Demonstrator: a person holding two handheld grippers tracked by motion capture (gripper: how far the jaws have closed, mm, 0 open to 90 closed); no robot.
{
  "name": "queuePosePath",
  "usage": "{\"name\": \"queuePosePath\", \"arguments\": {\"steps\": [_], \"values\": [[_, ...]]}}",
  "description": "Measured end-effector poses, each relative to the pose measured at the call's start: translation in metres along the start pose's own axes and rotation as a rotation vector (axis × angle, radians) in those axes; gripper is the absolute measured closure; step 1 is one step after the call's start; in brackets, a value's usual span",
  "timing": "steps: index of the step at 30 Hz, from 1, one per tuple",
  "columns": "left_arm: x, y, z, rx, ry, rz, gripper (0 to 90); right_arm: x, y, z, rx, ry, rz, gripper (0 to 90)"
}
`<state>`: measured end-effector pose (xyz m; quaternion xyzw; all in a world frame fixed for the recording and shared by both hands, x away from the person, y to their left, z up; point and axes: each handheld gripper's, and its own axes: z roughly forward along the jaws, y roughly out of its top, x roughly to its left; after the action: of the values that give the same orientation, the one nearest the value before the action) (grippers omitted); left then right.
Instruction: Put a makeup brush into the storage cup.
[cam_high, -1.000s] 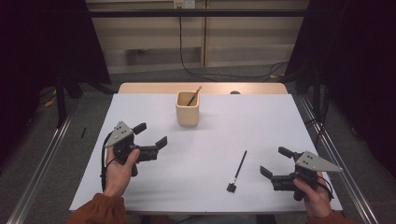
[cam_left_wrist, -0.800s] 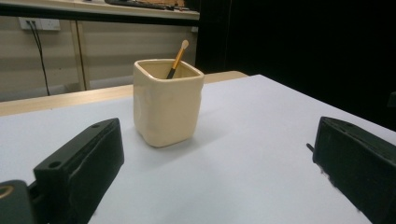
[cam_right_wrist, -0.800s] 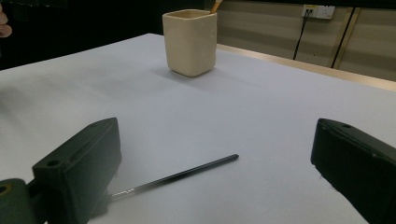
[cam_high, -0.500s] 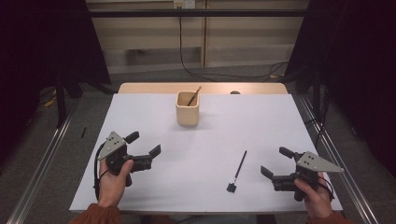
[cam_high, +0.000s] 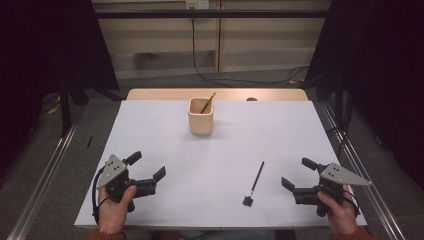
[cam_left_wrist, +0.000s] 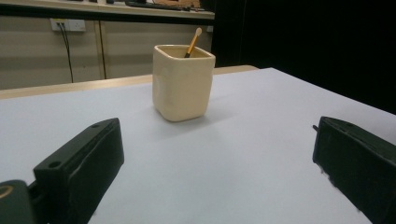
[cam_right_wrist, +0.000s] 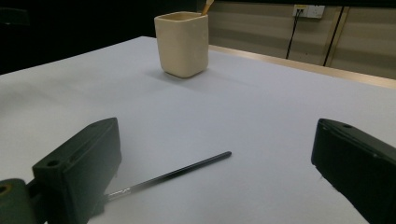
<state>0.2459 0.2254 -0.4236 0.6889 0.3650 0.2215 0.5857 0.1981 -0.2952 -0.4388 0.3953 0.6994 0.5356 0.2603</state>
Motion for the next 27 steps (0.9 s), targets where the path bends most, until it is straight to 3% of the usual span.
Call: {"name": "queuePosePath", "arguments": {"steps": [6, 9, 14, 27], "values": [[0.002, -0.002, -0.008, -0.026, 0.009, 0.03, 2.0, 0.002, 0.0, 0.001, 0.005, 0.005, -0.005, 1.0], [0.005, -0.004, -0.008, -0.023, 0.01, 0.009, 2.1, 0.0, 0.0, -0.001, -0.002, 0.001, 0.0, 0.9], [0.005, -0.009, -0.008, 0.005, 0.011, 0.015, 2.1, -0.001, 0.001, -0.003, -0.012, 0.003, 0.004, 0.7], [0.008, -0.008, -0.016, -0.009, 0.014, 0.001, 2.1, -0.002, 0.005, 0.005, -0.015, 0.01, 0.002, 0.2]]}}
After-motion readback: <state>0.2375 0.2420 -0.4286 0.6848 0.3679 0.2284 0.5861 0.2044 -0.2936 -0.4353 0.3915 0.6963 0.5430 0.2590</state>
